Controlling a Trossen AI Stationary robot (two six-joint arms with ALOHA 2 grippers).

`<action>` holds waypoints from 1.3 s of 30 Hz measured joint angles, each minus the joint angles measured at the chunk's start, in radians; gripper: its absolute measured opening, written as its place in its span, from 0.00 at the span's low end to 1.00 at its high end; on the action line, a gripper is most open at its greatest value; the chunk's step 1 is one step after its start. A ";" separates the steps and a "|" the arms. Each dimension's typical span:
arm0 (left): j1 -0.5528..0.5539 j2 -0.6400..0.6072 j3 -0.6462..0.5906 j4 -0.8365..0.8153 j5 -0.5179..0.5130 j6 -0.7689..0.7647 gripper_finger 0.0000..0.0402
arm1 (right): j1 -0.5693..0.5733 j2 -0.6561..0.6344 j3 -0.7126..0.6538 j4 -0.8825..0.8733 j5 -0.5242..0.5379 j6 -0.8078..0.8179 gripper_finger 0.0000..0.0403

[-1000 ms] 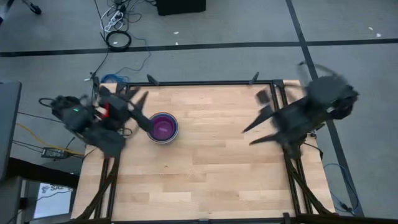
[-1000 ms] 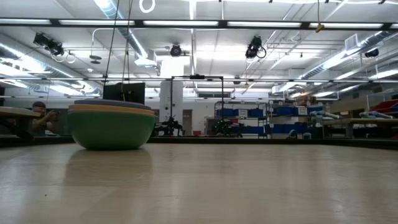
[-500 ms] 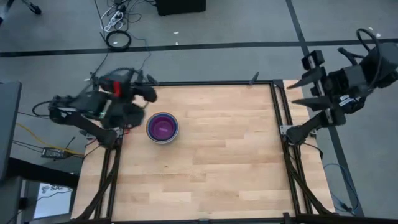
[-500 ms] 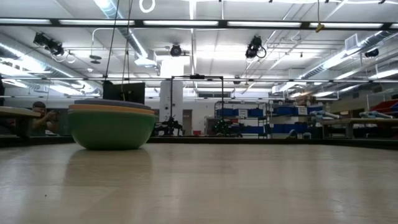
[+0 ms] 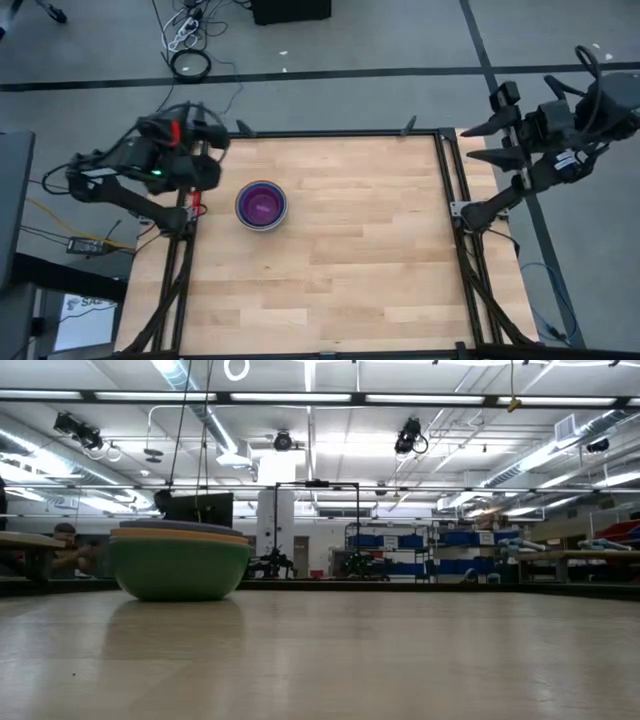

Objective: Nest bowls inside each other
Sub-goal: Return to Home Position

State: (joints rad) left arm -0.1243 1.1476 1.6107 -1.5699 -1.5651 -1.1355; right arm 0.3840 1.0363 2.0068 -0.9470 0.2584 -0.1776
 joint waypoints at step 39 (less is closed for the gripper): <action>-0.105 -0.304 -0.986 0.410 0.058 -0.552 0.34 | -0.131 -0.626 -1.489 1.162 0.160 0.061 0.36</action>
State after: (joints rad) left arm -0.2295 0.8433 0.6245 -1.1602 -1.5074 -1.6871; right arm 0.2532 0.4106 0.5179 0.2145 0.4182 -0.1169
